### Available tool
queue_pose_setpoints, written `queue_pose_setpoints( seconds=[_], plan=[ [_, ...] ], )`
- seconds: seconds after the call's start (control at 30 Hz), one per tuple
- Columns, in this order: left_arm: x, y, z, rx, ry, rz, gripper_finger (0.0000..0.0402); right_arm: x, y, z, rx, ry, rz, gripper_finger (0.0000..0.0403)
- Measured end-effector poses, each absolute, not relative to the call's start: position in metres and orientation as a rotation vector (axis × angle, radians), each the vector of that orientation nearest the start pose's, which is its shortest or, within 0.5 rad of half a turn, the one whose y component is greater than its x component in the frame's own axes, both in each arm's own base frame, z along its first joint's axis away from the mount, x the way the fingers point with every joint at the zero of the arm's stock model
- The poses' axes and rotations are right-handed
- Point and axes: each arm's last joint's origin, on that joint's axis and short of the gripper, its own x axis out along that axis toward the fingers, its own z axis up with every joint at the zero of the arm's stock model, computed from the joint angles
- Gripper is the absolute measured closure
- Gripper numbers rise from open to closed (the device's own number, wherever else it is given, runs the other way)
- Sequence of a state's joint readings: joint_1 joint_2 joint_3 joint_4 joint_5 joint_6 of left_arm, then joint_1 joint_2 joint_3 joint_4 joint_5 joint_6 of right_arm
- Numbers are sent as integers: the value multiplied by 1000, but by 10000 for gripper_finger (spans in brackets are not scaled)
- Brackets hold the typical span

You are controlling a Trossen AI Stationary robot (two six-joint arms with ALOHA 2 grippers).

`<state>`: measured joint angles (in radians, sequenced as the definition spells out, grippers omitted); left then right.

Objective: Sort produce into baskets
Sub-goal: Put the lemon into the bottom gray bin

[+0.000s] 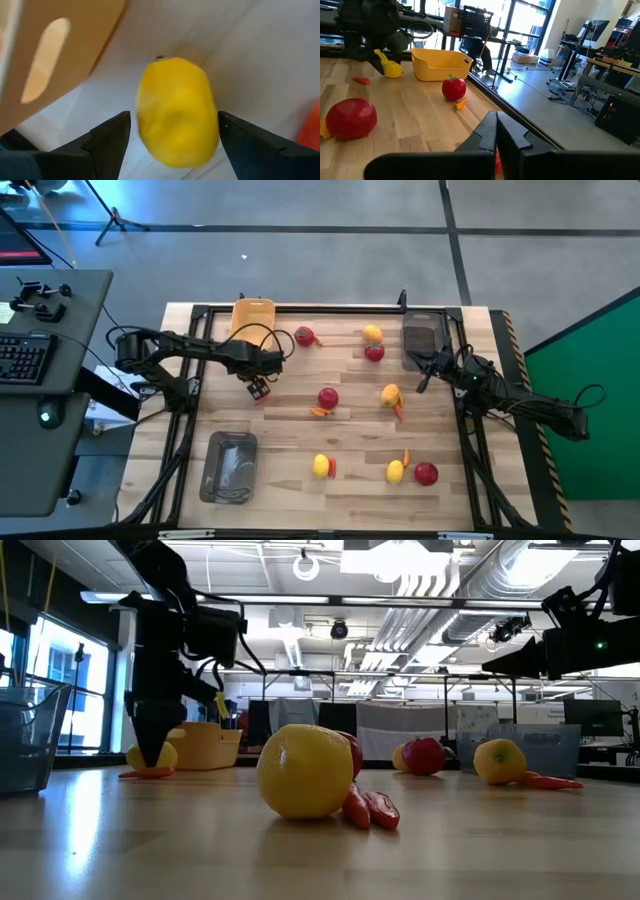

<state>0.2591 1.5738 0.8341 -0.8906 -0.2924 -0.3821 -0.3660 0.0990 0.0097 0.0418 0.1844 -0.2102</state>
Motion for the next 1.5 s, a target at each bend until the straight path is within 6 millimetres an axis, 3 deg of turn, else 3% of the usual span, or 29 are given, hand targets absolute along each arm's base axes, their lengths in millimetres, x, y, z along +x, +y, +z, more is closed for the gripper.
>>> queue_pose_setpoints(
  seconds=[0.2,0.57,0.67,0.8,1.0,1.13,1.33,1.5],
  plan=[
    [226,71,151,-347,1537,738,131,94,-42,163,-200,105,-543,402],
    [226,67,153,-365,1545,670,224,94,-42,163,-201,105,-544,402],
    [226,66,164,-350,1533,646,229,94,-42,163,-201,105,-544,402],
    [229,56,193,-318,1500,572,231,94,-42,163,-201,105,-544,402],
    [229,15,251,-260,1332,299,232,94,-42,163,-200,105,-544,402],
    [215,-25,277,-267,1243,106,233,94,-42,163,-201,105,-544,402],
    [189,-85,287,-314,1252,-44,233,94,-42,163,-201,106,-544,402],
    [175,-130,275,-252,1304,-47,233,94,-42,163,-200,105,-544,402]
  ],
)
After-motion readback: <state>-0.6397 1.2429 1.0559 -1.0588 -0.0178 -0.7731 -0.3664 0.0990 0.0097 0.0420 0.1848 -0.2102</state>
